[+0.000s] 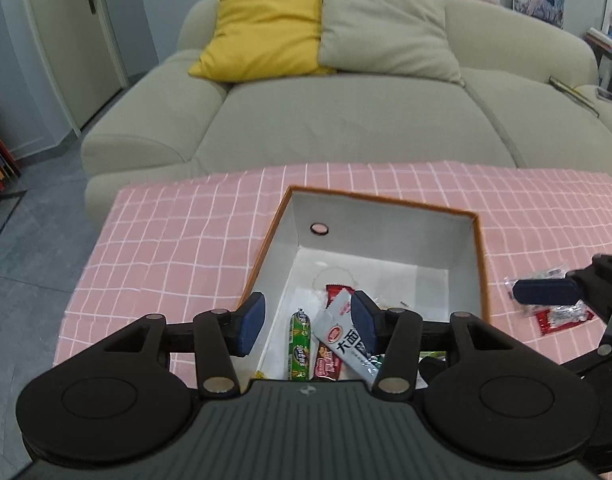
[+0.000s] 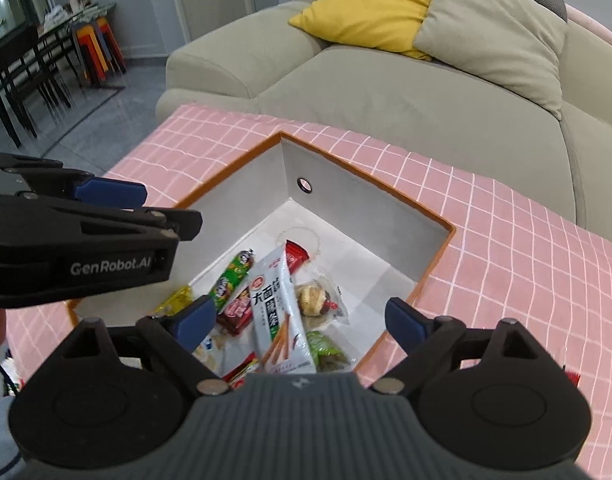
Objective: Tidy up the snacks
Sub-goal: 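Withdraw both tools toward the clear ball bag and red-white pack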
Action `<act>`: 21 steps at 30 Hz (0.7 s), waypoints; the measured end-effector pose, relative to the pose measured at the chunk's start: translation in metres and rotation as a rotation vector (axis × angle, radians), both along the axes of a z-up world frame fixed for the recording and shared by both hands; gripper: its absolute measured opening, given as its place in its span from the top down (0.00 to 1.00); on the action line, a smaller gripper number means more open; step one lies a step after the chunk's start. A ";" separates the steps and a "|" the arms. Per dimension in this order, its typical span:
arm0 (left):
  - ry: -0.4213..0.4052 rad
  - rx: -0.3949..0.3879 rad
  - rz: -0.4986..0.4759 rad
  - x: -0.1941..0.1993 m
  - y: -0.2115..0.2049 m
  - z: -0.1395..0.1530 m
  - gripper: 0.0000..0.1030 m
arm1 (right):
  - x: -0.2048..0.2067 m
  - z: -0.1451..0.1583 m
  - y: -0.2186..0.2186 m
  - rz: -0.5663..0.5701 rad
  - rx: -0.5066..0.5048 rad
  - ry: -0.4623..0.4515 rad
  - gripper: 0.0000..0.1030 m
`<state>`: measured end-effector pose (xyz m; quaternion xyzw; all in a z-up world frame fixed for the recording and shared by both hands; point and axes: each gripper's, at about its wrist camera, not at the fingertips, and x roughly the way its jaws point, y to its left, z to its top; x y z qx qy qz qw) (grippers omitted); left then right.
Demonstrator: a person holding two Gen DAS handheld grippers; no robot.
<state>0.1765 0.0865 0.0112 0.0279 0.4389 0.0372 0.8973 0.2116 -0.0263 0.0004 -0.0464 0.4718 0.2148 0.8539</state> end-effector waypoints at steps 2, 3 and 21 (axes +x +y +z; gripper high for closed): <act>-0.017 0.003 -0.002 -0.008 -0.005 0.006 0.43 | -0.010 0.005 -0.006 -0.011 0.027 -0.010 0.14; -0.034 0.004 -0.003 -0.014 -0.008 0.009 0.43 | -0.015 0.007 -0.009 -0.016 0.040 -0.018 0.14; -0.120 -0.117 -0.077 -0.081 -0.068 0.018 0.43 | -0.109 0.022 -0.098 -0.158 0.098 -0.198 0.14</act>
